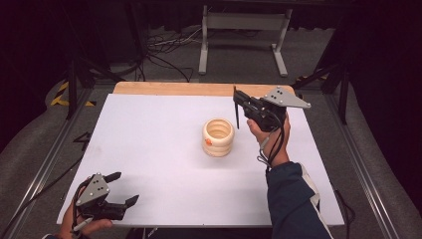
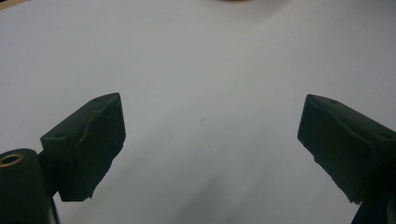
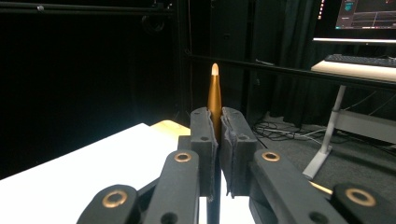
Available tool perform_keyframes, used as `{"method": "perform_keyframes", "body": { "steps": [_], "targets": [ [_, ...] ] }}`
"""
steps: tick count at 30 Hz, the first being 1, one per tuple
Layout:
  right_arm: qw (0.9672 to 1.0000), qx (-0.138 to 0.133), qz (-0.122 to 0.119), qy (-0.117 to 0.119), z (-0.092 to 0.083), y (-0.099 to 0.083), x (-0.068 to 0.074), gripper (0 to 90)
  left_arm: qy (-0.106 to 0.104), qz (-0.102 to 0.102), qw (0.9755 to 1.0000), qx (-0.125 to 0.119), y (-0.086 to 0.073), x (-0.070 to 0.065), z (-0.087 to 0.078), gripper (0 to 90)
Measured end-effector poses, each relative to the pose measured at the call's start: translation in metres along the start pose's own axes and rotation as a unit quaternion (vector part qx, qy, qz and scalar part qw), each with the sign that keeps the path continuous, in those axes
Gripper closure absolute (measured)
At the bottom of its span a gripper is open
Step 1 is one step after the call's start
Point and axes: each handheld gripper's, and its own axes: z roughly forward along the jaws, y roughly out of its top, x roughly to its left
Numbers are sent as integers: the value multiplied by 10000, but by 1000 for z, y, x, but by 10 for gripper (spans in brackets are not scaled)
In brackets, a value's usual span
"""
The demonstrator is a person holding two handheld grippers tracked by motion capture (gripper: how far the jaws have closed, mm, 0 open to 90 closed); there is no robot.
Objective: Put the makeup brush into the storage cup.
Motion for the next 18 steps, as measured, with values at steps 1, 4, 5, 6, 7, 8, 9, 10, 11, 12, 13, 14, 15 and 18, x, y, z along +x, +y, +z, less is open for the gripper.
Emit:
{"method": "perform_keyframes", "body": {
  "steps": [1, 4, 5, 6, 7, 8, 9, 10, 11, 12, 13, 14, 15, 18],
  "targets": [
    [10000, 3, 24, 1, 4, -1, 0, 847, -5, 1, 10000, -4, 0, 0, 0, 86],
    [10000, -12, 44, 14, 8, -1, 0, 847, -15, -26, 10000, -22, 0, 1, -1, 86],
    [10000, -2, 60, 22, 9, -1, 1, 847, -13, -27, 10000, -32, -1, 1, -1, 86],
    [10000, -10, 40, 29, 11, -1, 1, 847, -1, -25, 10000, -40, -1, 1, -2, 86],
    [10000, -27, 56, 39, 13, -1, 2, 847, 2, -26, 10000, -40, -1, 1, -2, 86],
    [10000, -33, 60, 58, 15, -1, 2, 847, 0, -29, 10000, -41, -1, 1, -2, 86],
    [10000, -27, 64, 58, 16, -1, 3, 847, -2, -29, 10000, -44, -1, 1, -2, 86],
    [9999, -41, 67, 73, 18, -2, 4, 847, -1, -30, 10000, -47, -1, 1, -2, 86],
    [10000, -18, 55, 79, 20, -3, 5, 847, -5, -29, 10000, -43, -1, 1, -2, 86],
    [10000, -18, 55, 79, 20, -3, 5, 847, -5, -29, 10000, -43, -1, 1, -2, 86],
    [10000, -13, 61, 71, 22, -4, 5, 847, -2, -27, 10000, -45, -1, 1, -2, 86],
    [9999, -13, 82, 83, 23, -5, 5, 847, -5, -33, 10000, -47, -1, 1, -3, 86],
    [9999, -16, 114, 108, 26, -7, 5, 847, -8, -38, 10000, -47, -1, 1, -3, 86],
    [9998, -10, 128, 120, 28, -8, 6, 847, -34, -59, 10000, -57, -1, 1, -3, 86]
  ]
}}
